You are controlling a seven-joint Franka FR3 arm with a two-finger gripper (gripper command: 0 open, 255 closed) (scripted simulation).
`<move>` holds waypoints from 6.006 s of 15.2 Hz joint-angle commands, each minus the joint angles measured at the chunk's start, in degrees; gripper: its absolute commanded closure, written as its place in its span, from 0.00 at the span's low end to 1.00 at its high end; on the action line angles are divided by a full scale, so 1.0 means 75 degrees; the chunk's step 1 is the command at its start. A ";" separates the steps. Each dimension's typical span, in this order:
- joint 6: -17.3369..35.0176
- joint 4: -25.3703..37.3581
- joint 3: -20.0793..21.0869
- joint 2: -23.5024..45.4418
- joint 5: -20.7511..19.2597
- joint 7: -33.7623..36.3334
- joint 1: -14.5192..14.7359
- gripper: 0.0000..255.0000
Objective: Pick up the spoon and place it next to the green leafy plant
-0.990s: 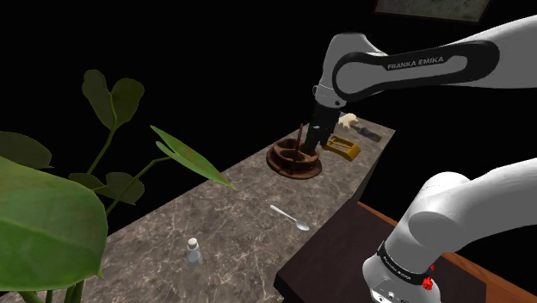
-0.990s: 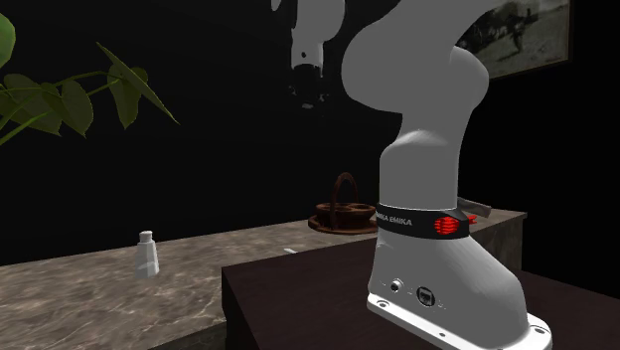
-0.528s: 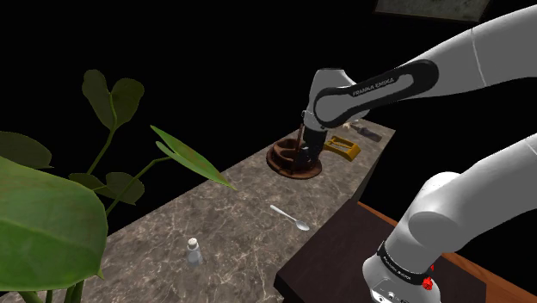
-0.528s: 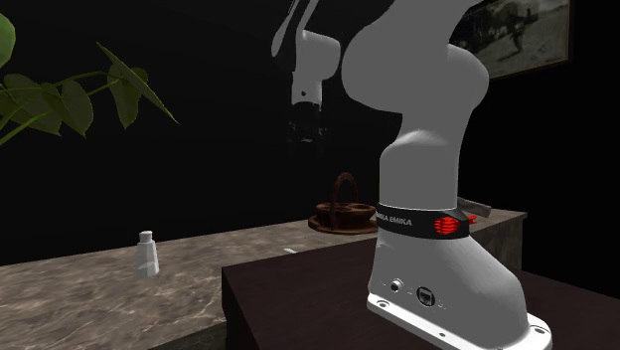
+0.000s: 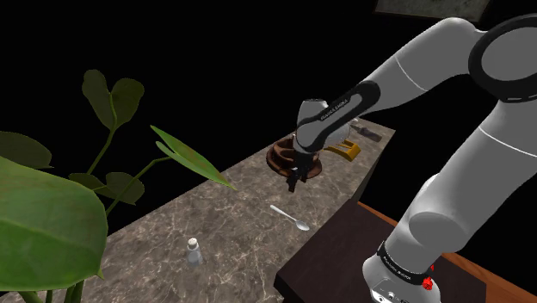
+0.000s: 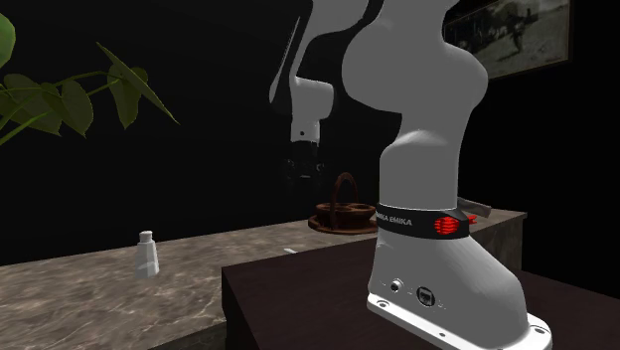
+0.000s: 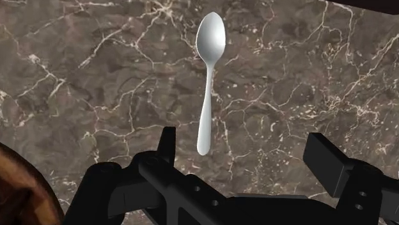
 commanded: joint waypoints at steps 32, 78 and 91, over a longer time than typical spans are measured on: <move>0.2516 0.1230 0.0594 0.4329 0.1669 -0.1609 -0.0347 1.00; -0.1911 0.1055 0.0002 -0.0344 0.0188 -0.0141 -0.0077 1.00; -0.3360 0.1680 0.0008 -0.1183 0.0021 0.0090 -0.0116 1.00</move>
